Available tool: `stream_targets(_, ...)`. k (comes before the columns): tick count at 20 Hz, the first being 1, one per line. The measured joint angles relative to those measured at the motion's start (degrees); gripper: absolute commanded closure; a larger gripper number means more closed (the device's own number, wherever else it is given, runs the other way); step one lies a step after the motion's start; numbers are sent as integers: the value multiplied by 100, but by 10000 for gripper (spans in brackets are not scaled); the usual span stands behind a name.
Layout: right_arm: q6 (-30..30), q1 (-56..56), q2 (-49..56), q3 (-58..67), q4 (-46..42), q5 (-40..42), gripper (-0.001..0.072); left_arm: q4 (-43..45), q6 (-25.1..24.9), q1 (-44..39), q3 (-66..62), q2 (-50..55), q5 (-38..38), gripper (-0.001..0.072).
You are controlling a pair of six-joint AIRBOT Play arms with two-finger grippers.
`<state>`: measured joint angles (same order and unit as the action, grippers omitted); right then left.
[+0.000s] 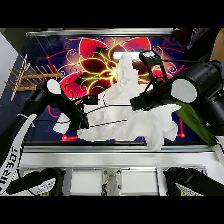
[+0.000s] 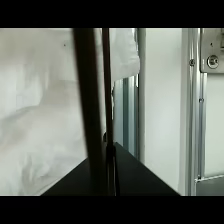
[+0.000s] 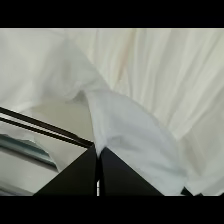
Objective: Fold the clothes and pants, and hang the long-sleeved shirts on hangers.
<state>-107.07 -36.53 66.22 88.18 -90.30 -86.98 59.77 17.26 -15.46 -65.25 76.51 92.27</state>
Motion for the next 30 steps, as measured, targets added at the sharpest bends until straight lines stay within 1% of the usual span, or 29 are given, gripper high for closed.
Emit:
stream_targets(4,199,-127,81,4,610,520,701,-186,2,39,0,59,-70,700)
stream_targets(7,284,-422,210,7,828,929,701,-393,4,151,0,72,-92,701)
stream_targets(14,363,-1099,476,15,975,1856,701,-522,17,195,0,76,-52,700)
stream_targets(18,380,-1250,555,15,992,2131,701,-538,17,197,0,76,-33,700)
stream_targets(20,380,-1279,568,15,994,2181,688,-540,15,199,0,76,-11,700)
stream_targets(21,380,-1285,573,15,994,2205,657,-540,17,201,0,76,7,700)
stream_targets(22,380,-1292,575,15,994,2214,460,-542,17,201,0,76,17,700)
stream_targets(23,380,-1296,577,15,1001,2243,185,-542,17,201,0,76,28,700)
stream_targets(24,382,-1300,577,15,1010,2251,92,-542,17,201,0,76,33,700)
stream_targets(28,385,-1281,525,28,1003,2205,96,-544,15,201,0,76,63,700)
stream_targets(30,385,-1204,420,90,1005,2002,96,-544,13,201,0,76,68,700)
